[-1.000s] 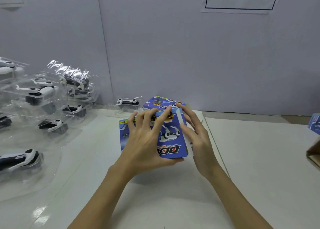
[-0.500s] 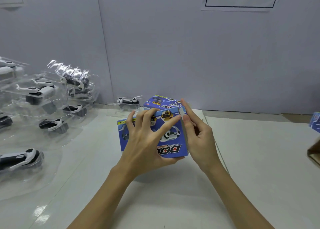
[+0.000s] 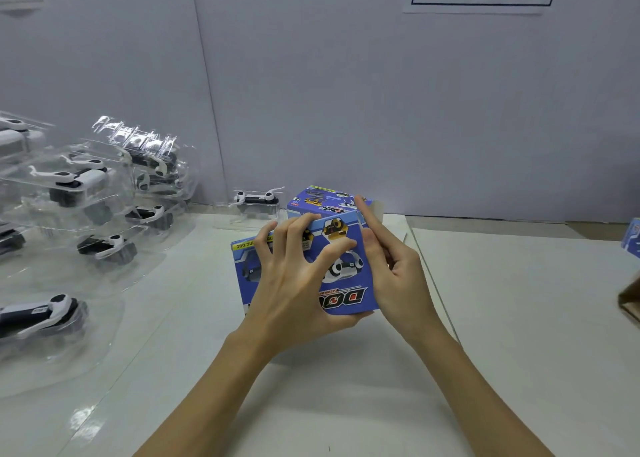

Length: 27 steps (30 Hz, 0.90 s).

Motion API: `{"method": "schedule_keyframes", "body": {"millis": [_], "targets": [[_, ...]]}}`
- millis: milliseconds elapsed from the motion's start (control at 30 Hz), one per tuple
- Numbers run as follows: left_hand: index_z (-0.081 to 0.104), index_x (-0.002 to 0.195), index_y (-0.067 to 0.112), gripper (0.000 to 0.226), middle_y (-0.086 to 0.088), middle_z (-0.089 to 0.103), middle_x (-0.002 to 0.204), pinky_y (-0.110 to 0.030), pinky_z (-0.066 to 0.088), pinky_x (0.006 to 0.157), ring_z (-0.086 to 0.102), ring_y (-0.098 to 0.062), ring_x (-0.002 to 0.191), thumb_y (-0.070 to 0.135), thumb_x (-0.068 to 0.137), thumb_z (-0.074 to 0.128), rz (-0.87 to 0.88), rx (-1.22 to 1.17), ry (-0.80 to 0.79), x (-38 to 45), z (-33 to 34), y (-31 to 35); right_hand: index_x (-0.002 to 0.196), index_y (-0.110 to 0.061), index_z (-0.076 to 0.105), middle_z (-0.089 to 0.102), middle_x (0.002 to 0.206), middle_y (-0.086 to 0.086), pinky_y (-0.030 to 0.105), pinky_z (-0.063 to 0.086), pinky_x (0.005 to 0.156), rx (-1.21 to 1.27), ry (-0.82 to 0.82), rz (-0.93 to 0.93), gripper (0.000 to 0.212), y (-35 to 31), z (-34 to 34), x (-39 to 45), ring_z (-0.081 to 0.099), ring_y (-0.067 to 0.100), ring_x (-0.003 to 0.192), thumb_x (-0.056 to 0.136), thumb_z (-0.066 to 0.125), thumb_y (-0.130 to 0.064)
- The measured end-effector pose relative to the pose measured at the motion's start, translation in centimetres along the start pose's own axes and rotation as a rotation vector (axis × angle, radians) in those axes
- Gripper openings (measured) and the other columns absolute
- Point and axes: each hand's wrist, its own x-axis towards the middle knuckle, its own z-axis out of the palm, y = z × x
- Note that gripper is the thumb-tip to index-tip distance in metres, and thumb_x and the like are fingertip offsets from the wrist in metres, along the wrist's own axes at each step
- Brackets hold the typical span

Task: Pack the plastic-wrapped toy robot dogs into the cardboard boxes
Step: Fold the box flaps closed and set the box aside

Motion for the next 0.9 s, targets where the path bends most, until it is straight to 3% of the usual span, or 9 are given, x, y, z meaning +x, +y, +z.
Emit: {"method": "schedule_keyframes", "body": {"millis": [167, 367, 500, 600, 667, 900], "targets": [[0.050, 0.133, 0.032, 0.084, -0.020, 0.047, 0.146, -0.063, 0.032, 0.109, 0.039, -0.035, 0.138, 0.080, 0.069, 0.074, -0.004, -0.014, 0.018, 0.0, 0.1, 0.0, 0.142, -0.049, 0.056, 0.061, 0.144, -0.005, 0.031, 0.064, 0.076, 0.036, -0.013, 0.002, 0.041, 0.1, 0.5, -0.1, 0.066, 0.020, 0.125, 0.104, 0.046, -0.039], [0.052, 0.137, 0.038, 0.080, -0.016, 0.040, 0.149, -0.065, 0.033, 0.108, 0.030, -0.032, 0.142, 0.081, 0.072, 0.071, 0.033, -0.002, 0.000, -0.1, 0.3, 0.0, 0.149, -0.056, 0.044, 0.056, 0.147, -0.015, 0.030, 0.063, 0.077, 0.078, -0.112, 0.025, 0.043, 0.1, 0.5, -0.3, 0.064, 0.016, 0.128, 0.108, 0.038, -0.044], [0.050, 0.144, 0.046, 0.077, -0.017, 0.042, 0.151, -0.063, 0.032, 0.110, 0.035, -0.034, 0.143, 0.083, 0.078, 0.065, 0.026, -0.027, 0.010, 0.2, -0.2, -0.6, 0.158, -0.042, 0.037, 0.059, 0.148, -0.013, 0.035, 0.062, 0.088, 0.222, -0.183, 0.033, 0.053, -0.6, -0.8, 0.1, 0.063, 0.017, 0.130, 0.108, 0.047, -0.027], [0.046, 0.146, 0.050, 0.080, -0.008, 0.039, 0.153, -0.059, 0.033, 0.110, 0.036, -0.029, 0.145, 0.085, 0.076, 0.065, -0.158, -0.154, 0.044, 0.4, -0.7, -0.8, 0.154, -0.024, 0.046, 0.061, 0.144, -0.014, 0.037, 0.062, 0.091, 0.100, -0.130, -0.106, 0.045, -1.0, -1.4, 0.1, 0.059, 0.011, 0.134, 0.110, 0.048, -0.019], [0.044, 0.147, 0.049, 0.082, -0.004, 0.039, 0.151, -0.060, 0.035, 0.109, 0.036, -0.027, 0.144, 0.082, 0.076, 0.067, -0.228, -0.192, 0.056, 0.4, -0.9, -0.8, 0.147, -0.023, 0.055, 0.060, 0.145, -0.007, 0.043, 0.061, 0.095, -0.047, -0.103, -0.146, 0.040, -0.5, -0.9, 0.0, 0.053, 0.019, 0.141, 0.108, 0.050, -0.026], [0.045, 0.145, 0.041, 0.078, -0.008, 0.033, 0.162, -0.058, 0.034, 0.110, 0.035, -0.026, 0.149, 0.070, 0.079, 0.073, -0.197, -0.184, 0.071, 0.6, -1.2, -0.8, 0.153, -0.026, 0.051, 0.050, 0.155, -0.007, 0.037, 0.063, 0.090, -0.145, -0.156, -0.170, 0.055, 0.3, -0.3, -0.3, 0.044, 0.021, 0.147, 0.102, 0.050, -0.046]]}}
